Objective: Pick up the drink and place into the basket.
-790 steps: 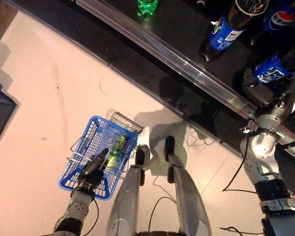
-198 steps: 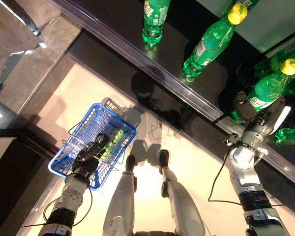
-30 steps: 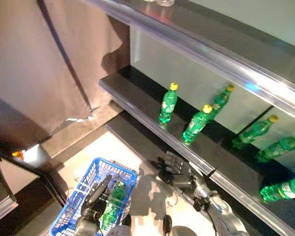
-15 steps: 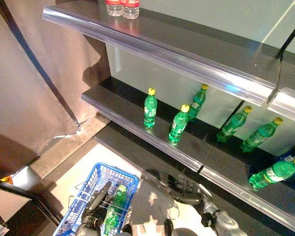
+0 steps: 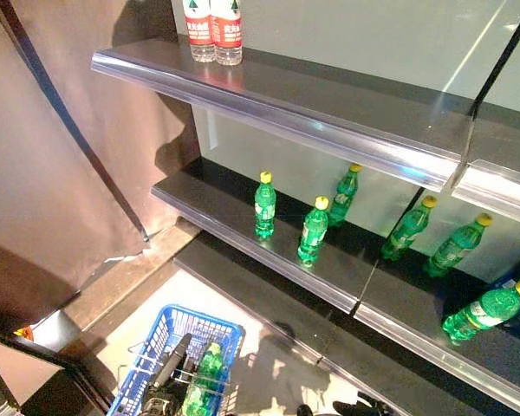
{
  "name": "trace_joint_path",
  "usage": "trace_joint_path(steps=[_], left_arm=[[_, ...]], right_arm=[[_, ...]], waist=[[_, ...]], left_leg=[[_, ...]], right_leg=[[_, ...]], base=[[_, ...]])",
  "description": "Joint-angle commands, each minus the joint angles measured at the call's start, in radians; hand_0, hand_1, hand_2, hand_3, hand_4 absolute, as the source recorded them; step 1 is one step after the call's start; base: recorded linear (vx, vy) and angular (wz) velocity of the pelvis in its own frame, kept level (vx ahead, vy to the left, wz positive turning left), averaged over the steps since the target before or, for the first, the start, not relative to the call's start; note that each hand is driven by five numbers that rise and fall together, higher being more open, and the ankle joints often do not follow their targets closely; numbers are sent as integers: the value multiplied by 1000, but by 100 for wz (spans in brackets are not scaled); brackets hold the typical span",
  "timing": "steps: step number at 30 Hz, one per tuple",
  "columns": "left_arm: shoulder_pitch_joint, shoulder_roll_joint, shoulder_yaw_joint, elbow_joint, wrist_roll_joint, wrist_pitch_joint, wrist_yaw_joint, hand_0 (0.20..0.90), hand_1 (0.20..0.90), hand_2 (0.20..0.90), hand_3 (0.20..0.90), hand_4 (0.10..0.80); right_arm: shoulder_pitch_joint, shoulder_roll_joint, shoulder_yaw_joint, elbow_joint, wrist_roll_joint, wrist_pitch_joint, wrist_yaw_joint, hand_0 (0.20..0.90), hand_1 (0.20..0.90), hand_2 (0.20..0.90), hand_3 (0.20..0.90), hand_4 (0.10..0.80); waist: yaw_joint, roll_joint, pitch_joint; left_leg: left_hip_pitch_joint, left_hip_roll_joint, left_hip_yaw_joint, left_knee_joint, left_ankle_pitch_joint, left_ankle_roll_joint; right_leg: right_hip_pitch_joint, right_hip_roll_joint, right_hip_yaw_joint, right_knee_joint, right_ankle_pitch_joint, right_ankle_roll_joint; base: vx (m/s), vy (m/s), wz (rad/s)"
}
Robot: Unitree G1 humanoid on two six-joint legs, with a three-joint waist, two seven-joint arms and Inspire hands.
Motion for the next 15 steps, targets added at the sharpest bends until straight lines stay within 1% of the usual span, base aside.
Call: trace_joint_path(steps=[1, 4, 15], left_arm=[[-176, 22, 45, -145, -78, -148, -237, 300, 300, 300, 200, 100], [-179, 22, 50, -150, -88, -150, -234, 300, 300, 300, 200, 100], [-187, 20, 66, -147, -101, -140, -222, 300, 300, 300, 200, 100]], right_arm=[[-47, -54, 12, 81, -94, -24, -18, 900, 900, 900, 900, 800], [-42, -59, 16, 93, -108, -7, -28, 900, 900, 900, 900, 800], [-32, -61, 5, 120, -149, -2, -29, 900, 900, 900, 900, 800]], waist=[[45, 60, -134], [48, 58, -133], [50, 58, -131]], left_leg=[[2, -79, -60, 21, -119, 9], [5, -81, -65, 17, -119, 11], [10, -85, -75, 9, -122, 14]], right_leg=[[-4, 27, -112, 3, -52, 23], [-3, 27, -118, 3, -50, 23], [2, 31, -122, 3, -53, 23]], base=[[0, 0, 0], [-1, 1, 3], [1, -1, 4]])
